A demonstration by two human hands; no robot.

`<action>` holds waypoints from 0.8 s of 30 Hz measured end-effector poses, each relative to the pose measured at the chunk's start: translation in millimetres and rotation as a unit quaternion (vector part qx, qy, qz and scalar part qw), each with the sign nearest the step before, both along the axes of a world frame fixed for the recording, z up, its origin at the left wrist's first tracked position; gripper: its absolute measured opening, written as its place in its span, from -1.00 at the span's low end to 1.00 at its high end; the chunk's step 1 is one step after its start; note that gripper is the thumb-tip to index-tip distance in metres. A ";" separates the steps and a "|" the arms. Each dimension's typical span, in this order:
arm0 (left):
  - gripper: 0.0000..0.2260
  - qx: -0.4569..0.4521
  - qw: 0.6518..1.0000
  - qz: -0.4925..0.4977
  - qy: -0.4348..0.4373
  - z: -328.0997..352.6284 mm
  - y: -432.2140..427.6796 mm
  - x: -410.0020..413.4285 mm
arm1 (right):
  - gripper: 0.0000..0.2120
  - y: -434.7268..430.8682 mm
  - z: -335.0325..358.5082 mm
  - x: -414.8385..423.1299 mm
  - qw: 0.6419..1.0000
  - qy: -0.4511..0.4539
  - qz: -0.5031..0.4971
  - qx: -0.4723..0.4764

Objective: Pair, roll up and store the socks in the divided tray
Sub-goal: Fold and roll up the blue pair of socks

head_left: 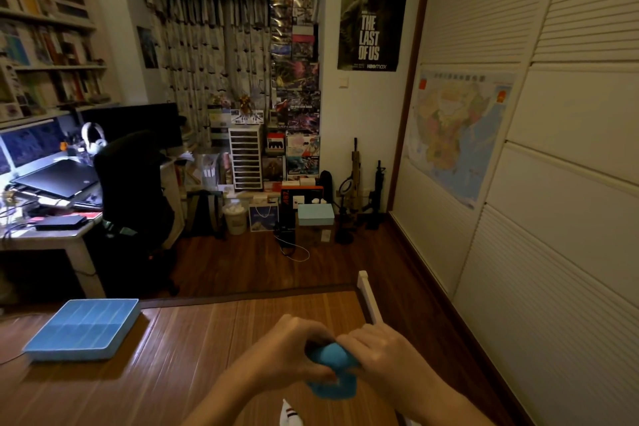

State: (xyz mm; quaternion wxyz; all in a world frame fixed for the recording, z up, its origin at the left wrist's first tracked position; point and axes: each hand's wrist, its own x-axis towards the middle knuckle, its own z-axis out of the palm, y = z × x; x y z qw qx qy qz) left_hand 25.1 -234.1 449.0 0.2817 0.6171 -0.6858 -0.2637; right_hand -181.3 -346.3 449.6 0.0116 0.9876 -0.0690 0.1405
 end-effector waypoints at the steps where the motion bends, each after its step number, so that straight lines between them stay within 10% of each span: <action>1: -0.64 -0.010 1.000 0.011 -0.021 -2.1 -0.9 -2.3 | -0.59 -0.2 0.1 1.6 0.999 0.006 -0.020 0.039; 6: -0.59 -0.024 0.992 0.031 -0.122 -11.8 -7.9 -13.7 | -0.56 0.2 8.4 4.9 0.975 0.085 -0.058 0.196; 15: -0.56 -0.046 0.989 0.066 -0.125 -12.6 -13.1 -14.6 | -0.59 0.9 10.1 0.6 0.999 -0.001 -0.034 -0.018; 24: -0.46 -0.007 0.991 0.078 -0.107 -17.9 -17.1 -12.6 | -0.53 3.3 6.8 -1.4 0.999 -0.020 -0.035 -0.028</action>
